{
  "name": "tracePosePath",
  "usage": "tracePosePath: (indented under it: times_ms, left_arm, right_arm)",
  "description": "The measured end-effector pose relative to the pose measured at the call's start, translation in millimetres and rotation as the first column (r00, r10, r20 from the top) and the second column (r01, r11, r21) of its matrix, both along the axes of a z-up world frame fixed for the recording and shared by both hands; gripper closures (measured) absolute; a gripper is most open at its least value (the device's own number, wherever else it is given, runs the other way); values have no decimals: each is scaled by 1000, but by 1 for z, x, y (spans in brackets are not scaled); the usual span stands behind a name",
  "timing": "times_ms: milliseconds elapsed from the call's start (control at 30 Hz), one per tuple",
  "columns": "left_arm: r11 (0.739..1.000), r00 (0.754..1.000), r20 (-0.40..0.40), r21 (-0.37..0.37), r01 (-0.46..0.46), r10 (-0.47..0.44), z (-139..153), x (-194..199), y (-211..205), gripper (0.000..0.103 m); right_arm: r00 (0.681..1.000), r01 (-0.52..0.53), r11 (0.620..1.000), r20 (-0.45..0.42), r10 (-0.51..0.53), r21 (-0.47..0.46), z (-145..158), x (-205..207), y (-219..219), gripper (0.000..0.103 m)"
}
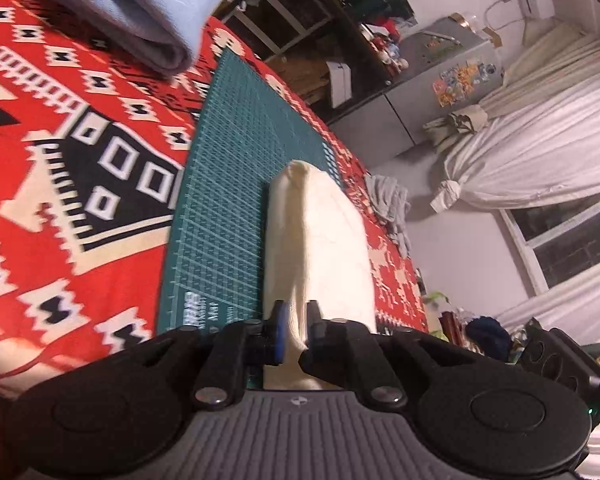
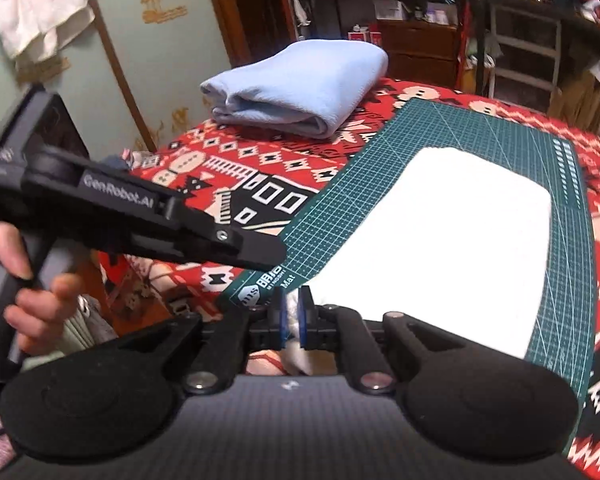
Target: Fold clothes
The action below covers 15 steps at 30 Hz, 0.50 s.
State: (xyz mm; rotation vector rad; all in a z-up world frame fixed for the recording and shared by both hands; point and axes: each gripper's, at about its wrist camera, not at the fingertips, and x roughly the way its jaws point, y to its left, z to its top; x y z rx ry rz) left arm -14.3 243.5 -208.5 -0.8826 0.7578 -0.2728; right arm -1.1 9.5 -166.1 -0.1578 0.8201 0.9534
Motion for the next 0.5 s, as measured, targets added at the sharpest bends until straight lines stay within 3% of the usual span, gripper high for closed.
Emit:
tracePosePath:
  times_ms: [167, 233, 300, 500]
  left_arm:
    - [999, 999, -4, -4, 47, -47, -1, 21, -12, 72]
    - [997, 997, -12, 32, 76, -76, 1, 29, -21, 71]
    - [992, 995, -12, 77, 96, -95, 4, 32, -29, 71]
    - [976, 993, -1, 189, 112, -114, 12, 32, -41, 71]
  right_arm:
    - [1000, -11, 1000, -18, 11, 8, 3, -4, -13, 96]
    - [999, -2, 1000, -37, 3, 26, 5, -2, -20, 94]
    - [999, 24, 998, -49, -21, 58, 12, -1, -33, 79]
    - [983, 183, 979, -28, -181, 93, 31, 12, -91, 79]
